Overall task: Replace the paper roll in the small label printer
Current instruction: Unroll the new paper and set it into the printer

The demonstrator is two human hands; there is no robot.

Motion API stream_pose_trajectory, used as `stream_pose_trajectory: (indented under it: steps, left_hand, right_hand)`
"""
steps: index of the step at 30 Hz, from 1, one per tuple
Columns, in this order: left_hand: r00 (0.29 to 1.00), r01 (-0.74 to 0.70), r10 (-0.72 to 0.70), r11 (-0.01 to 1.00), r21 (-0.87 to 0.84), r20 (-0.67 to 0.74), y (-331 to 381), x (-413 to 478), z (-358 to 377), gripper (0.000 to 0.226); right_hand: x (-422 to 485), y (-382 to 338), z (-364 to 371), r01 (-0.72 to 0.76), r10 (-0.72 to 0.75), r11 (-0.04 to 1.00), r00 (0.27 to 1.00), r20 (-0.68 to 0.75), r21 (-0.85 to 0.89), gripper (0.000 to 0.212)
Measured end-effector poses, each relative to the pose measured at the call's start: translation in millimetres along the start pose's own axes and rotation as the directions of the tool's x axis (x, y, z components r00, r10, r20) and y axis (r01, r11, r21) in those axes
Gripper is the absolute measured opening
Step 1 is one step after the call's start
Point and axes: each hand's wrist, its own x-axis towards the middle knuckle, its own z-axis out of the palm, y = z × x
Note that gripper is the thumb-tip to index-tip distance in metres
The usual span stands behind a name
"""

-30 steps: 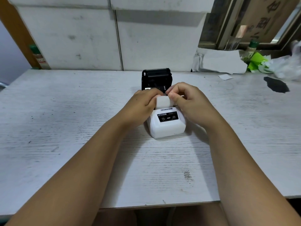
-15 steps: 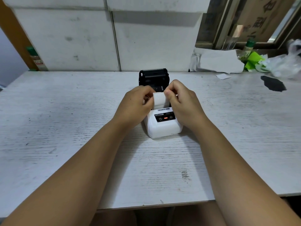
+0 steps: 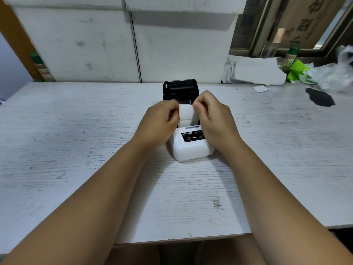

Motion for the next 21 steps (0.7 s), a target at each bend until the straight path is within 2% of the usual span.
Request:
stream_pose_trajectory:
  steps: [7, 11, 14, 17, 21]
  left_hand:
    - [0.997, 0.054, -0.051, 0.997, -0.057, 0.05, 2.8, 0.4, -2.7, 0.017]
    - [0.996, 0.067, -0.063, 0.996, -0.066, 0.061, -0.5, 2.3, -4.6, 0.015]
    - [1.0, 0.029, -0.029, 0.999, -0.029, 0.011, -1.8, 3.3, -2.7, 0.013]
    - [0.999, -0.012, 0.013, 1.0, 0.015, -0.049, -2.2, 4.1, -2.4, 0.021]
    - [0.992, -0.005, 0.005, 1.0, 0.004, -0.124, -2.4, 1.3, 0.2, 0.027]
  right_hand:
    - [0.7, 0.8, 0.8, -0.022, 0.022, 0.999, 1.0, -0.021, -0.028, 0.016]
    - [-0.2, 1.0, 2.8, 0.013, -0.013, 1.0, 1.0, -0.021, -0.009, 0.015]
    - [-0.1, 1.7, 5.1, 0.039, -0.038, 0.999, 0.999, -0.024, 0.027, 0.014]
    - [0.6, 2.0, 5.6, 0.03, -0.029, 0.998, 0.999, -0.017, 0.051, 0.014]
    - [1.1, 2.5, 5.4, -0.005, 0.005, 0.998, 1.0, 0.002, 0.07, 0.014]
